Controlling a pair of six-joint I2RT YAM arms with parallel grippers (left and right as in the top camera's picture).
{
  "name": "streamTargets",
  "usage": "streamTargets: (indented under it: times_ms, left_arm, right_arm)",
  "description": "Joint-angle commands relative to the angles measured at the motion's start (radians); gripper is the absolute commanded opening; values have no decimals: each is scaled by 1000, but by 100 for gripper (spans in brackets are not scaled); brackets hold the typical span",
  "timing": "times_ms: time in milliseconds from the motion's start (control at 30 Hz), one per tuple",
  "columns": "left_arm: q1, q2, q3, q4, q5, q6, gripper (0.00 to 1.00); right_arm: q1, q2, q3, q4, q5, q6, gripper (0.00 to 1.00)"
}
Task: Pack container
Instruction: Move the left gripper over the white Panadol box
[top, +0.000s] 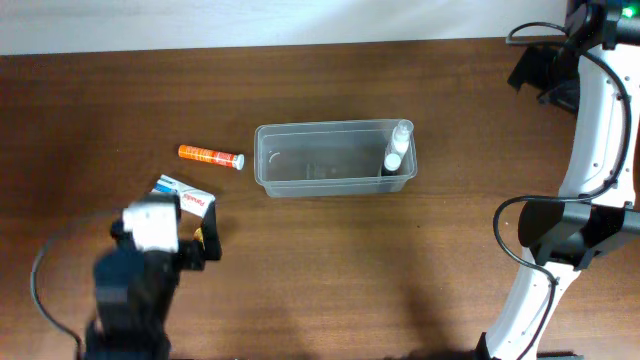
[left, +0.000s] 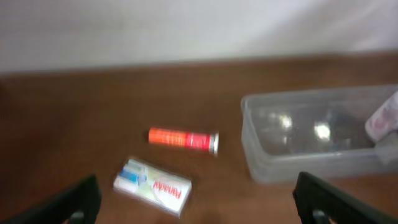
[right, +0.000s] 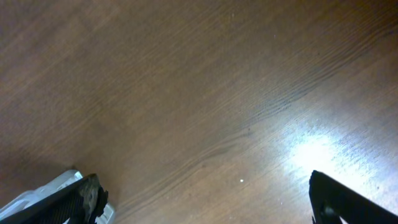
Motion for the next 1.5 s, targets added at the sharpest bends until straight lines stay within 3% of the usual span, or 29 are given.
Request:
streamTargets:
  times_ms: [0,167,467,767,1067,1467]
  left_arm:
    - [5,238,196,-134,28,12,100]
    - [5,557,452,-414,98,12,99]
    - [5,850,490,-549,137,11,100]
    - [66,890,489,-542,135,-84,99]
    - [95,904,485,-472,135,-85,99]
    - [96,981,479,-536,130,-138,99]
  right_arm:
    - [-1,-16,12,0,12,-3,99]
    - [-1,-17,12,0,12,-3,98]
    - [-1,-17,12,0,12,-3,98]
    - [-1,-17,12,0,12,-3,99]
    - [-1,-16,12,0,12,-3,98]
    - [-1,-17,12,0,12,-3,98]
